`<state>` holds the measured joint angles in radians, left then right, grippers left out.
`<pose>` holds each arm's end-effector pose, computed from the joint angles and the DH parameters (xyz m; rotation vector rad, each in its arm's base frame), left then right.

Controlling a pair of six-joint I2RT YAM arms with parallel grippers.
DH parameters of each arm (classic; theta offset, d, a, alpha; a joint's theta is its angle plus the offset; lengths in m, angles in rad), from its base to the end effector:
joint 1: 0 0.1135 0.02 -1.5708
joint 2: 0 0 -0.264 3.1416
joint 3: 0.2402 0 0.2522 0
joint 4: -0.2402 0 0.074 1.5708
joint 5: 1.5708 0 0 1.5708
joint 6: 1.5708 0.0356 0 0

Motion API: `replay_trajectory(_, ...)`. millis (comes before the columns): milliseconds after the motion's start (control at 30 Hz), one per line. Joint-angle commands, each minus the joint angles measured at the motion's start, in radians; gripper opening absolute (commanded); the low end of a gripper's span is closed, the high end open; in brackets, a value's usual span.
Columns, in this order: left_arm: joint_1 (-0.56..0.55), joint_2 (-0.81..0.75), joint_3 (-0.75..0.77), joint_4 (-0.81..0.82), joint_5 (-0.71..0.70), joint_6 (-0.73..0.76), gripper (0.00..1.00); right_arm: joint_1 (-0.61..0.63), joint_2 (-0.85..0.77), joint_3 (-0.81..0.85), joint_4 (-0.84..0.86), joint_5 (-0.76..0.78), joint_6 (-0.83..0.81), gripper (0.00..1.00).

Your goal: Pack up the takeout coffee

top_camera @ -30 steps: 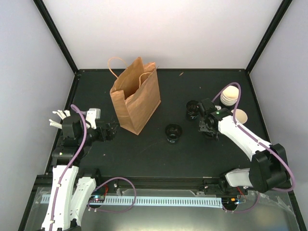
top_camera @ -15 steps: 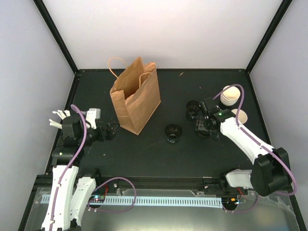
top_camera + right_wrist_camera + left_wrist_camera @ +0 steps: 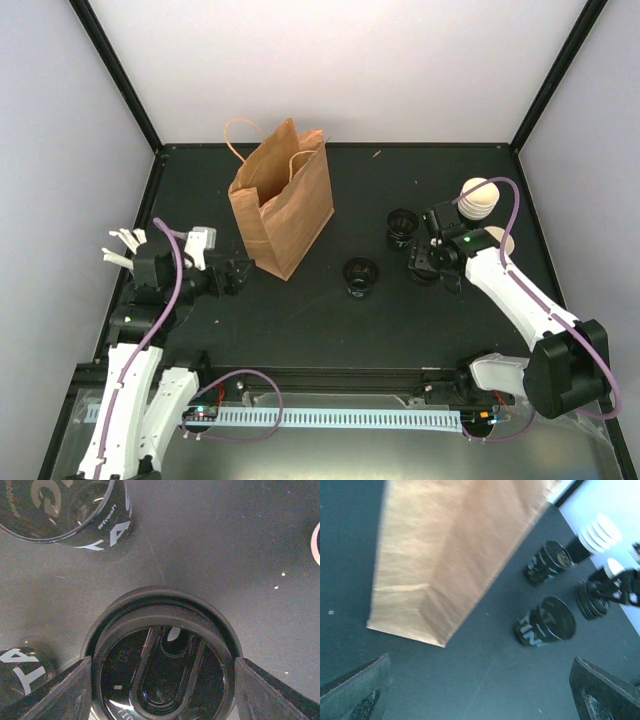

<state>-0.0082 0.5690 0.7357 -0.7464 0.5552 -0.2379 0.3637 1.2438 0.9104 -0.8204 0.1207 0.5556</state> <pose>0.1163 -0.0197 0.2984 0.0813 2.1398 -0.7389 0.2170 0.0780 0.2401 0.2945 2.6975 0.1077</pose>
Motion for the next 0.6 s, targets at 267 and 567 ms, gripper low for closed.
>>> replay_trajectory(267,-0.677,0.026,0.025,0.107,-0.380,-0.249,0.99,-0.015,-0.019,0.070,-0.117,0.073,0.052,0.69)
replay_trajectory(567,-1.054,0.315,0.118,0.268,-0.615,-0.306,0.99,-0.035,-0.072,0.109,-0.191,0.058,0.084,0.69)
